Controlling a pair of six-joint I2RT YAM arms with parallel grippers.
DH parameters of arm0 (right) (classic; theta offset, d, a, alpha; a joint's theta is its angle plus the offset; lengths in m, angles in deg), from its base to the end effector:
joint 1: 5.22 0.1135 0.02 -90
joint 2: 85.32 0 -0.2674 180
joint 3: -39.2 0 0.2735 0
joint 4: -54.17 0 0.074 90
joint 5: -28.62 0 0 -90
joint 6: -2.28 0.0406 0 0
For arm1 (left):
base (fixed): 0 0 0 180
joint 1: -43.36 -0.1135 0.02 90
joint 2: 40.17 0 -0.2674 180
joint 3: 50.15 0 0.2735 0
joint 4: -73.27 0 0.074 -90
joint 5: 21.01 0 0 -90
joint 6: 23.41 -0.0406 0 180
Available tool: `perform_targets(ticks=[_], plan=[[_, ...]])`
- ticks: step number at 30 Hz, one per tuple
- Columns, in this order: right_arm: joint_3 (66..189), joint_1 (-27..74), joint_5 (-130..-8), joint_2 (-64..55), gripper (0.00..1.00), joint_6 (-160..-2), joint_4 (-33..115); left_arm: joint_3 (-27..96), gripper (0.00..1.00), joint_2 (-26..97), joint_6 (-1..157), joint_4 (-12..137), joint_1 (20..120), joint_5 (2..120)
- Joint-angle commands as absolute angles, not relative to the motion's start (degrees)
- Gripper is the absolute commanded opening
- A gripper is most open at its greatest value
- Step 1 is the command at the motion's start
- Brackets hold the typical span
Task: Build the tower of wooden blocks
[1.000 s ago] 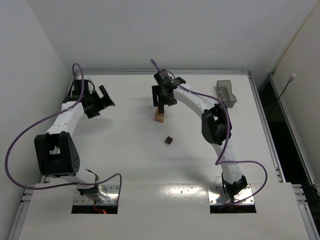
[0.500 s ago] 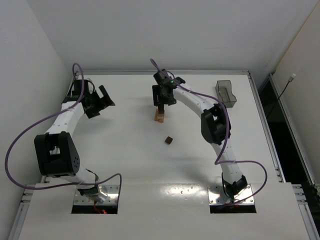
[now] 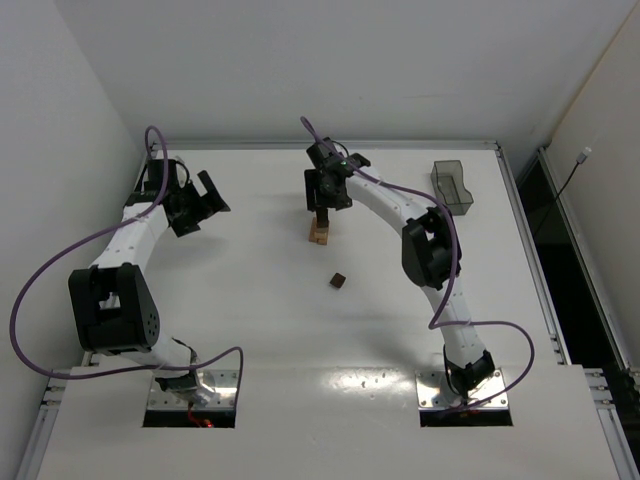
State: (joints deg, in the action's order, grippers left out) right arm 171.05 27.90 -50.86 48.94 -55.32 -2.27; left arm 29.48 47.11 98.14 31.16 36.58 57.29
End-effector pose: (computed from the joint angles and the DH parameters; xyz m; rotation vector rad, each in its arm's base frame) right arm 0.4553 0.2882 0.1960 0.0500 2.5819 0.1895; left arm 0.3504 0.0334 0.2574 -0.7212 2.3566 -0.4400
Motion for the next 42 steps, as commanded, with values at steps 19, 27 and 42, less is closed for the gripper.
perform_targets(ticks=[19, 27, 42], plan=[[174.7, 27.8, -48.5, 49.7, 0.64, -54.6, -0.6, 31.6, 1.0, 47.1, 98.1, 32.0, 36.7, 56.3], [174.7, 27.8, -47.3, 49.7, 0.61, -54.6, -0.6, 31.6, 1.0, 47.1, 98.1, 32.0, 36.7, 56.3], [174.7, 27.8, -48.5, 49.7, 0.77, -54.1, -0.6, 31.1, 1.0, 47.1, 98.1, 32.6, 36.7, 56.3]])
